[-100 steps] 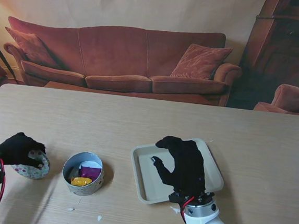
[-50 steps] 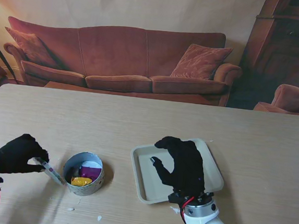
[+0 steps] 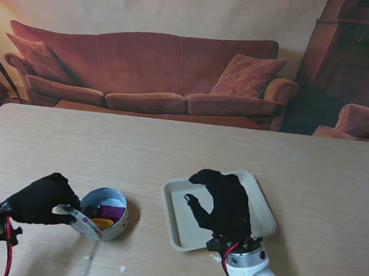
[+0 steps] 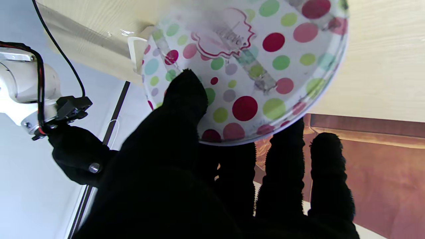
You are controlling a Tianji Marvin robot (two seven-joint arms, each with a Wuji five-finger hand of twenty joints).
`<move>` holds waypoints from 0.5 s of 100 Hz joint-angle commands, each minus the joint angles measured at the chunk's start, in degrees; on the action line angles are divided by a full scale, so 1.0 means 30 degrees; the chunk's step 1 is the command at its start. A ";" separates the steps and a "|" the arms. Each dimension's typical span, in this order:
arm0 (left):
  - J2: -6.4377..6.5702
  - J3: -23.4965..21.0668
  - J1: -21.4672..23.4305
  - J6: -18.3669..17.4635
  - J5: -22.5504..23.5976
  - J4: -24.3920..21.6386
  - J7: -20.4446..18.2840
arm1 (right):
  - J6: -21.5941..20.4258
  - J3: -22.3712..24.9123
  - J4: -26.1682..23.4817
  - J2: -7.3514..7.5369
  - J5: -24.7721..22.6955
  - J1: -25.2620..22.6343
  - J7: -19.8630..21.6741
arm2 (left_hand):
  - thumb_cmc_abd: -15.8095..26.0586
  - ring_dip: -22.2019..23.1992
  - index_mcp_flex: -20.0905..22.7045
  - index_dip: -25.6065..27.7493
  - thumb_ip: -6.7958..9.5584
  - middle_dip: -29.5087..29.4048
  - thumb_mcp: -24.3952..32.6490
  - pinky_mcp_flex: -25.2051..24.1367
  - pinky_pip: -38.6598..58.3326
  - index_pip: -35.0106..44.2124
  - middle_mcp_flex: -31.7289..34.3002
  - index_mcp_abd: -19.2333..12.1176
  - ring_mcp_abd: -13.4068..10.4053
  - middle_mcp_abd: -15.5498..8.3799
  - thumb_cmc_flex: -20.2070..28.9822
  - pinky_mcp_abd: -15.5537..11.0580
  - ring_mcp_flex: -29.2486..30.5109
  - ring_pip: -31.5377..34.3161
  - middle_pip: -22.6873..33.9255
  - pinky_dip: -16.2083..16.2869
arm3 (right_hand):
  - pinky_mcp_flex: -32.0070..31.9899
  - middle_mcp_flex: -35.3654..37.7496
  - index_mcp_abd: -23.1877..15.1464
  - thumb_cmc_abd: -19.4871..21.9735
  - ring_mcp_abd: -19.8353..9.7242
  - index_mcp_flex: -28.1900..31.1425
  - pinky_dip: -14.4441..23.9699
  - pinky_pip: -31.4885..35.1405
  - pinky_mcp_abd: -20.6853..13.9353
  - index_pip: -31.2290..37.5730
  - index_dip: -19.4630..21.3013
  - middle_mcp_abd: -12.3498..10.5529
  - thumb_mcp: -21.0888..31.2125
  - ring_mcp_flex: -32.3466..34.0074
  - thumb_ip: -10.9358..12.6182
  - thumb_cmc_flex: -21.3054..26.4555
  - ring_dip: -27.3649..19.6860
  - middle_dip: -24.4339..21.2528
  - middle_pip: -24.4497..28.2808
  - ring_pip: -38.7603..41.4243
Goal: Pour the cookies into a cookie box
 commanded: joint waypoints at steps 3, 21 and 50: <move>-0.0039 0.1154 -0.1061 0.1220 -0.0933 -0.0028 -0.0906 | -0.0147 -0.0004 -0.0109 -0.0124 0.0043 -0.0181 0.0318 | 0.0196 0.0488 0.0095 0.0234 -0.0125 0.0103 0.1149 0.0000 0.0226 0.0489 0.0348 -0.0230 0.0059 -0.0222 0.0321 0.0426 0.0471 0.0209 0.0261 -0.0197 | 0.0051 -0.0368 -0.0266 0.0612 -0.0361 -0.0151 0.0205 -0.0008 0.0139 -0.0791 -0.0081 -0.0335 -0.0429 0.0057 0.0558 0.0437 -0.0022 -0.0103 -0.0340 -0.0025; 0.0172 0.3176 -0.2976 0.3595 -0.2185 0.0484 -0.2552 | -0.0201 0.0068 -0.0167 -0.0146 0.0195 -0.0255 0.0450 | 0.0432 0.0700 -0.0049 0.0391 -0.0032 0.0154 0.1021 -0.0304 0.0175 0.0421 0.0021 -0.0041 0.0215 -0.0064 0.0439 0.0274 0.0143 0.0318 0.0505 -0.0183 | 0.0068 -0.0393 -0.0205 0.0721 -0.0400 -0.0157 0.0230 0.0004 0.0161 -0.0913 -0.0038 -0.0310 -0.0507 0.0077 0.0646 0.0411 -0.0012 -0.0114 -0.0368 -0.0054; 0.0018 0.5051 -0.5236 0.6559 -0.2063 0.2242 -0.2812 | -0.0330 0.0088 -0.0169 -0.0143 0.0372 -0.0248 0.0787 | 0.0445 0.1001 -0.0202 0.0657 0.0157 0.0175 0.0642 -0.0406 0.0215 0.0417 -0.0217 0.0175 0.0441 0.0134 0.0647 0.0331 0.0000 0.0623 0.0888 -0.0019 | 0.0111 -0.0365 -0.0148 0.0801 -0.0320 -0.0141 0.0278 0.0043 0.0221 -0.1081 0.0060 -0.0280 -0.0593 0.0107 0.0733 0.0408 0.0020 -0.0126 -0.0395 -0.0066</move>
